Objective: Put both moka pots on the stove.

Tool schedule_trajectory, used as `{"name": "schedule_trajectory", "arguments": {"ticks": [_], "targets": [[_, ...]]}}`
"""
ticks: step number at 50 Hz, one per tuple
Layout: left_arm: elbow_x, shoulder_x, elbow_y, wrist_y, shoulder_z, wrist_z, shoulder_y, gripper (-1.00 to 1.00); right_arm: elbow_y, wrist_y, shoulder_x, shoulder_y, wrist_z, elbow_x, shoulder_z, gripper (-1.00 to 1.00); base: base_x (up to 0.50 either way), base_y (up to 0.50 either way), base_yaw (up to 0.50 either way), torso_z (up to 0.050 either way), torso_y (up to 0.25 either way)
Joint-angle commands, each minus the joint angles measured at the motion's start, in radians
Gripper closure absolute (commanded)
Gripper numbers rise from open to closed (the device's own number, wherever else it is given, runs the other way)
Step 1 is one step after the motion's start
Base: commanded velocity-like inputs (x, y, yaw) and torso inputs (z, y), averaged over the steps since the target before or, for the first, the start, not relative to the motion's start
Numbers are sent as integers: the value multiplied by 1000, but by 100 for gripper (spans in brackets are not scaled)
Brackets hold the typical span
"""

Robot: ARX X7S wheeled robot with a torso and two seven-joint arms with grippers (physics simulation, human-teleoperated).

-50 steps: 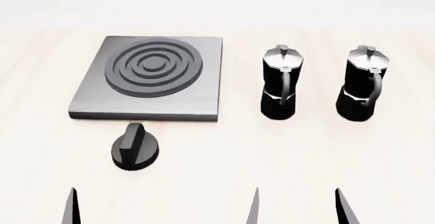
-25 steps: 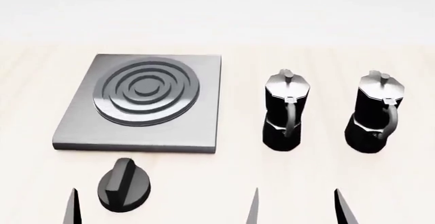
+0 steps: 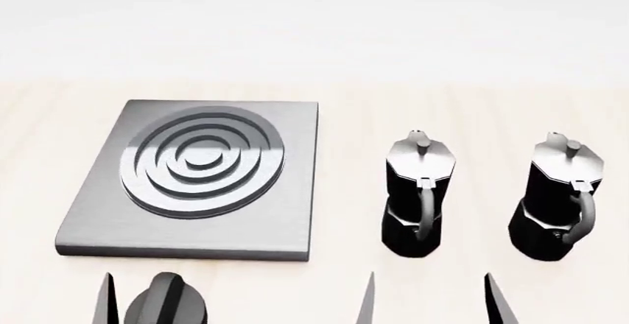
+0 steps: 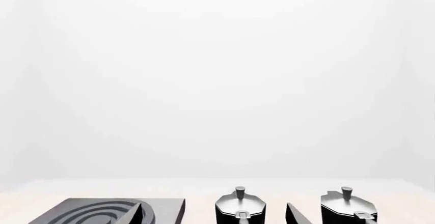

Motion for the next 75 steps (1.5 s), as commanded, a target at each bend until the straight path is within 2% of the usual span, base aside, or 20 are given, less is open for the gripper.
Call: {"name": "schedule_trajectory", "arguments": {"ticks": [1, 56, 57, 69, 72, 75], "targets": [[-3, -7, -2, 6, 5, -7, 0, -100, 0, -10, 7, -3, 9, 0, -4, -100, 0, 0, 0, 0, 0], [-29, -53, -23, 20, 40, -56, -15, -100, 15, -24, 34, 7, 39, 15, -27, -100, 0, 160, 0, 0, 0], [-30, -53, -14, 9, 42, -57, -16, -100, -34, 126, 27, 53, 83, -10, -15, -100, 0, 0, 0, 0, 0], [-33, -61, -15, 11, 50, -66, -18, -100, -59, 153, 35, 75, 104, 18, 1, -100, 0, 0, 0, 0, 0], [-36, -63, -18, 13, 50, -69, -19, -100, -103, 243, 45, 127, 103, 52, 19, -100, 0, 0, 0, 0, 0], [-34, -64, -19, 12, 55, -70, -22, -100, -143, 413, 68, 243, 97, 121, 64, -100, 0, 0, 0, 0, 0]]}}
